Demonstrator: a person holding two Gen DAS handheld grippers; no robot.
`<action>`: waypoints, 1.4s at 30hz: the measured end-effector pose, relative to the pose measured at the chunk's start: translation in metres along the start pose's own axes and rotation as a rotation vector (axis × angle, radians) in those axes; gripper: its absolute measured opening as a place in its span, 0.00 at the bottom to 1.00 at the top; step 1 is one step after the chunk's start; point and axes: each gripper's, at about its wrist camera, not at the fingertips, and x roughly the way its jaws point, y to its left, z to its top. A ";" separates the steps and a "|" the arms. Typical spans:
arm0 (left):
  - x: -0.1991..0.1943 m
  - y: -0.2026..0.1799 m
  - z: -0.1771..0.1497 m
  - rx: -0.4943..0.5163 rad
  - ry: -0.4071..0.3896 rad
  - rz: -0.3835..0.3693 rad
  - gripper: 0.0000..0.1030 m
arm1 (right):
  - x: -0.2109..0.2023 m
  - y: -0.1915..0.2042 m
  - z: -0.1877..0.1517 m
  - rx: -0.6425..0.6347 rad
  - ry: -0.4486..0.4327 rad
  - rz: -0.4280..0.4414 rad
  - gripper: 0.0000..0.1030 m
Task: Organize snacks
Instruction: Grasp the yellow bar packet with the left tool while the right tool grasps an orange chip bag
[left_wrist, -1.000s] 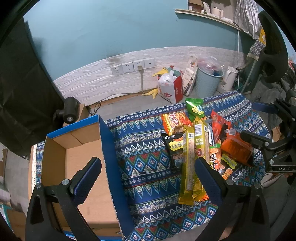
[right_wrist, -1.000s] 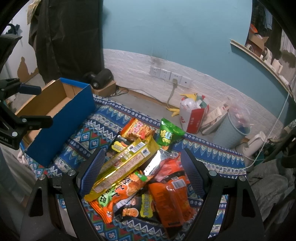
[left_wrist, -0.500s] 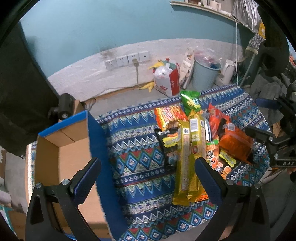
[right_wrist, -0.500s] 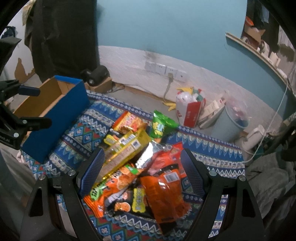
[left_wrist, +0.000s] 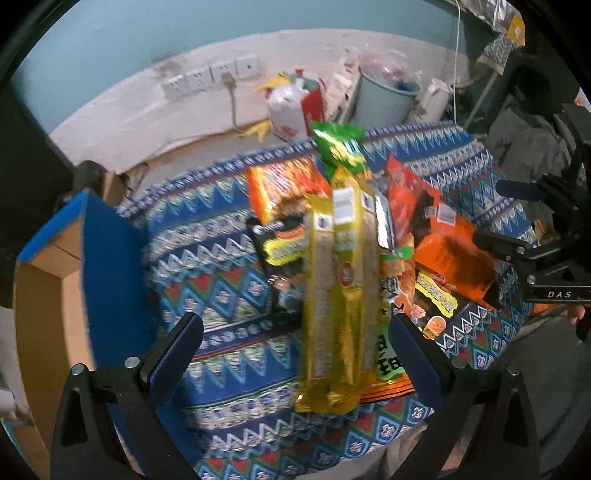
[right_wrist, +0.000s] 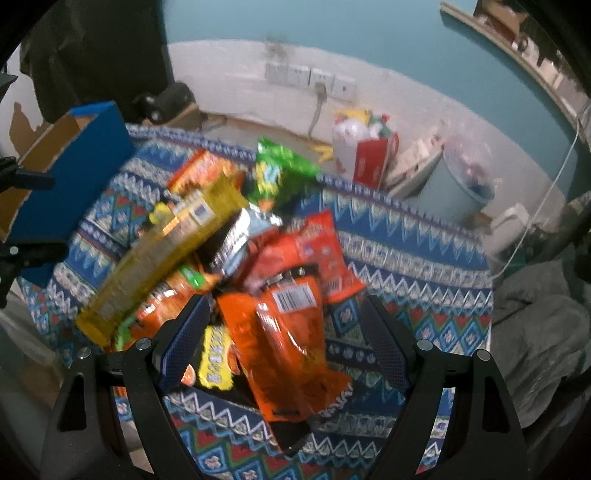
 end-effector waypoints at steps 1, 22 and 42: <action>0.006 -0.003 0.001 0.004 0.013 -0.003 0.99 | 0.005 -0.002 -0.002 0.006 0.016 0.004 0.80; 0.085 -0.025 0.018 -0.026 0.124 -0.074 0.82 | 0.062 -0.022 -0.033 -0.047 0.168 0.091 0.80; 0.063 -0.018 0.006 0.060 0.072 -0.132 0.35 | 0.090 -0.008 -0.028 -0.022 0.209 0.094 0.43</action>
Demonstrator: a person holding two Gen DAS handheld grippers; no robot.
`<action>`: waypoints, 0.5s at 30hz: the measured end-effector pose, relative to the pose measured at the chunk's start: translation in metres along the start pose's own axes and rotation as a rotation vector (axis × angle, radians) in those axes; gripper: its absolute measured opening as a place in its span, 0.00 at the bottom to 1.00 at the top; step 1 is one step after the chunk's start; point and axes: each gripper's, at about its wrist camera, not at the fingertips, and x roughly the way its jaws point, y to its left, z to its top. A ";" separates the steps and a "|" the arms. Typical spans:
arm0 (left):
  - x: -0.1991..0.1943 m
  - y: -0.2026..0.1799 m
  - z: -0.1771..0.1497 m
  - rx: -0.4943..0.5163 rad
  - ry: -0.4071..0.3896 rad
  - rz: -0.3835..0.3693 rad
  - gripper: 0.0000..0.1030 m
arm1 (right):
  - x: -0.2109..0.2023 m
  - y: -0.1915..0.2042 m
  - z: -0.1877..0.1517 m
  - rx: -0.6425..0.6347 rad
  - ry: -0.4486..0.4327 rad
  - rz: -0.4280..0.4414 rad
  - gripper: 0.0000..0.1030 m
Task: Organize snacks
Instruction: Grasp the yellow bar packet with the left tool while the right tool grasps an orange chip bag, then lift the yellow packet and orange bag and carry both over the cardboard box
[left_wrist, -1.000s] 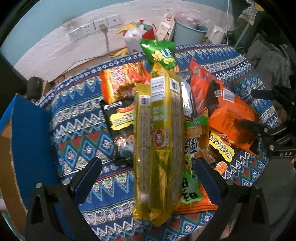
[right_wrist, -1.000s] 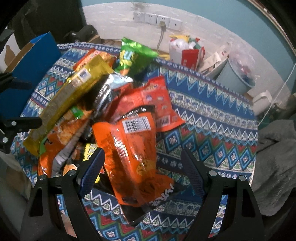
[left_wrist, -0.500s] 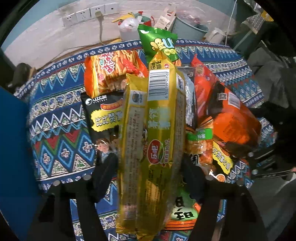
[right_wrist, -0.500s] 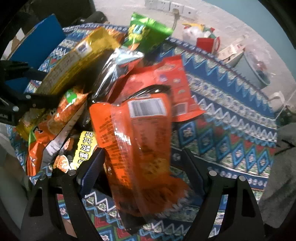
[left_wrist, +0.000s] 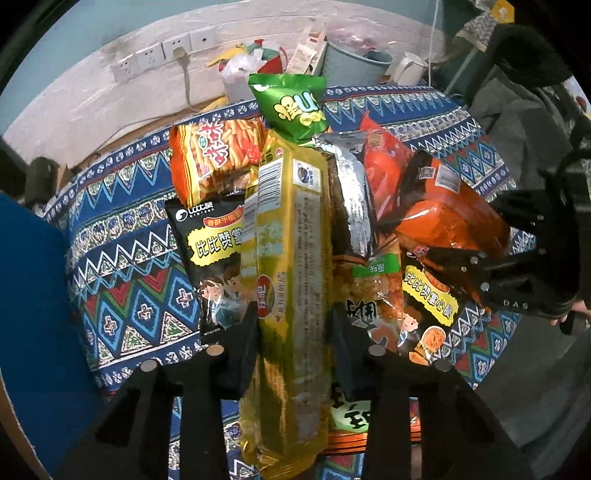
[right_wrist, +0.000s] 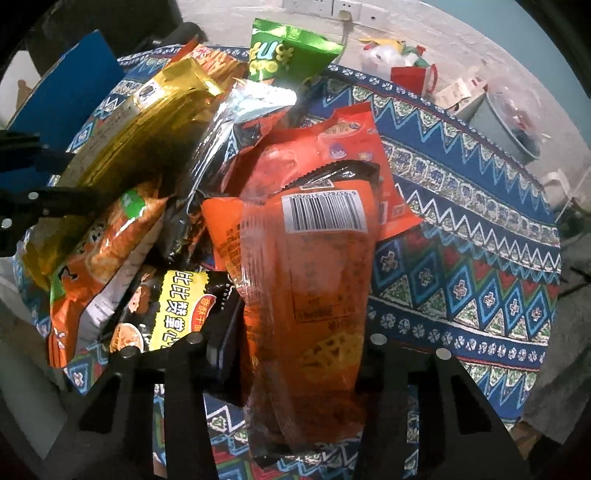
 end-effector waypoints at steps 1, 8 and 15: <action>0.000 0.000 -0.001 -0.002 0.003 -0.007 0.35 | -0.002 0.001 0.000 0.001 -0.003 -0.004 0.43; -0.010 0.010 -0.007 -0.024 -0.010 -0.015 0.35 | -0.017 0.012 -0.001 0.026 -0.040 -0.016 0.43; -0.027 0.029 -0.009 -0.067 -0.043 -0.021 0.35 | -0.035 0.011 0.004 0.052 -0.090 -0.028 0.43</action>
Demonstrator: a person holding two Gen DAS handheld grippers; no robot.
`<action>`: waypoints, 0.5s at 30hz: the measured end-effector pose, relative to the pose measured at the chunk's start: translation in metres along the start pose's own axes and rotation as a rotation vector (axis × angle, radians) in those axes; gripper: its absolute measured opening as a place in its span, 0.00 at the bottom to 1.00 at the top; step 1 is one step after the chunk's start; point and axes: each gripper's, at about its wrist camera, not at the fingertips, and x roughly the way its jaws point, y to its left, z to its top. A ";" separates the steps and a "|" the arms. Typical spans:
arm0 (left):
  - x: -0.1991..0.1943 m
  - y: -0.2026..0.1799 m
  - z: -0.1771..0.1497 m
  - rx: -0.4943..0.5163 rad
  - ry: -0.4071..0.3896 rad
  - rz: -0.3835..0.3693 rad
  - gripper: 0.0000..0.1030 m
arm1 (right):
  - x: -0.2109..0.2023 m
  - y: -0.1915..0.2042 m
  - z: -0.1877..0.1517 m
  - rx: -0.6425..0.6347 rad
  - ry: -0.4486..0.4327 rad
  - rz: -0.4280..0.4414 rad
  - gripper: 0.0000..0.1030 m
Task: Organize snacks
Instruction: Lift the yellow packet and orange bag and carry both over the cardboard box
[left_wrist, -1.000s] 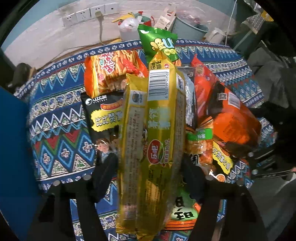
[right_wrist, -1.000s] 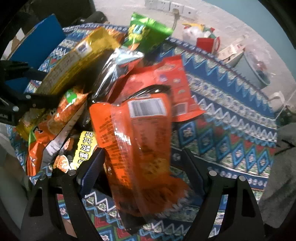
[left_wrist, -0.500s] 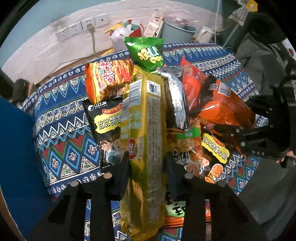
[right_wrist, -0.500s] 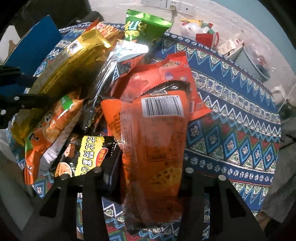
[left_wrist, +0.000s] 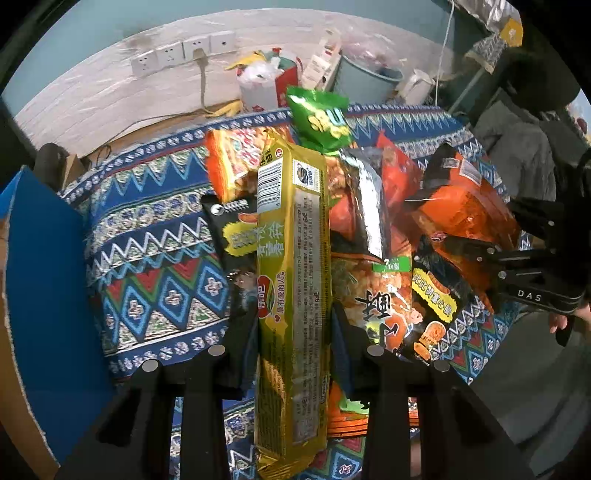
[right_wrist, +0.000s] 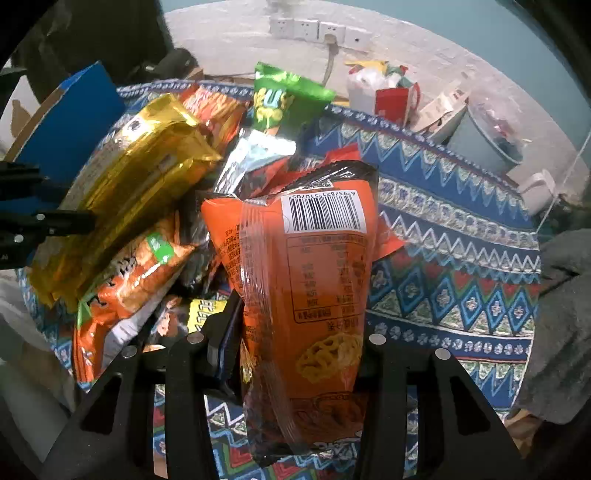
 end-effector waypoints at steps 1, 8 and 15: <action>-0.003 0.001 0.000 -0.002 -0.007 0.000 0.35 | -0.003 0.000 0.001 0.005 -0.006 -0.003 0.43; -0.029 0.005 0.002 0.008 -0.062 0.006 0.35 | -0.021 0.003 0.010 0.023 -0.049 0.001 0.43; -0.062 0.011 -0.002 0.049 -0.131 0.049 0.35 | -0.044 0.011 0.026 0.040 -0.098 -0.007 0.43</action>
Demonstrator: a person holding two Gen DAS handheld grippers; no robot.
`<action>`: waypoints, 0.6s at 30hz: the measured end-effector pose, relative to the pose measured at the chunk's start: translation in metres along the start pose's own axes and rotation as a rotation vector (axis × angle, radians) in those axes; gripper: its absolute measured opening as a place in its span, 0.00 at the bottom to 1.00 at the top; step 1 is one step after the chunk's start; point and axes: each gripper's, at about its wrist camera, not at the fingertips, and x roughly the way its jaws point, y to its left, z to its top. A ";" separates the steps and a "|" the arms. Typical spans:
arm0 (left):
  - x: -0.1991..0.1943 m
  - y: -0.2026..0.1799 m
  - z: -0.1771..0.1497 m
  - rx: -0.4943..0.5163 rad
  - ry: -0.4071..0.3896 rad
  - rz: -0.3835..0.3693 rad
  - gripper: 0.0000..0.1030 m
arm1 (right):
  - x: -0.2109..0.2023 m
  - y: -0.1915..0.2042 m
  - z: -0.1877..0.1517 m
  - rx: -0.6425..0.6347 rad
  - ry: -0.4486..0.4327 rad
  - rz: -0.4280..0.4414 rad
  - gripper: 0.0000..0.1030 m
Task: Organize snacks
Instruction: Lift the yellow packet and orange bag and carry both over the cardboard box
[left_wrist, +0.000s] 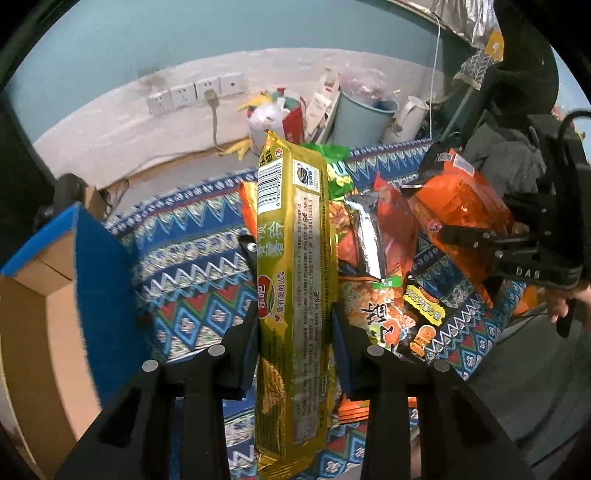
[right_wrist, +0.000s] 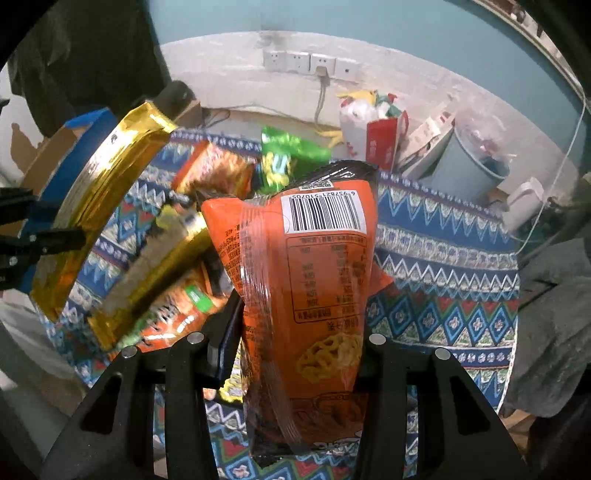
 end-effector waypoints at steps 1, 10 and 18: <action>-0.004 0.002 -0.001 -0.001 -0.006 0.001 0.35 | -0.004 0.002 0.005 0.004 -0.009 0.001 0.43; -0.044 0.031 -0.004 -0.023 -0.063 0.039 0.35 | -0.027 0.029 0.033 0.000 -0.061 0.006 0.43; -0.070 0.062 -0.010 -0.066 -0.107 0.061 0.35 | -0.030 0.065 0.059 -0.047 -0.084 0.016 0.43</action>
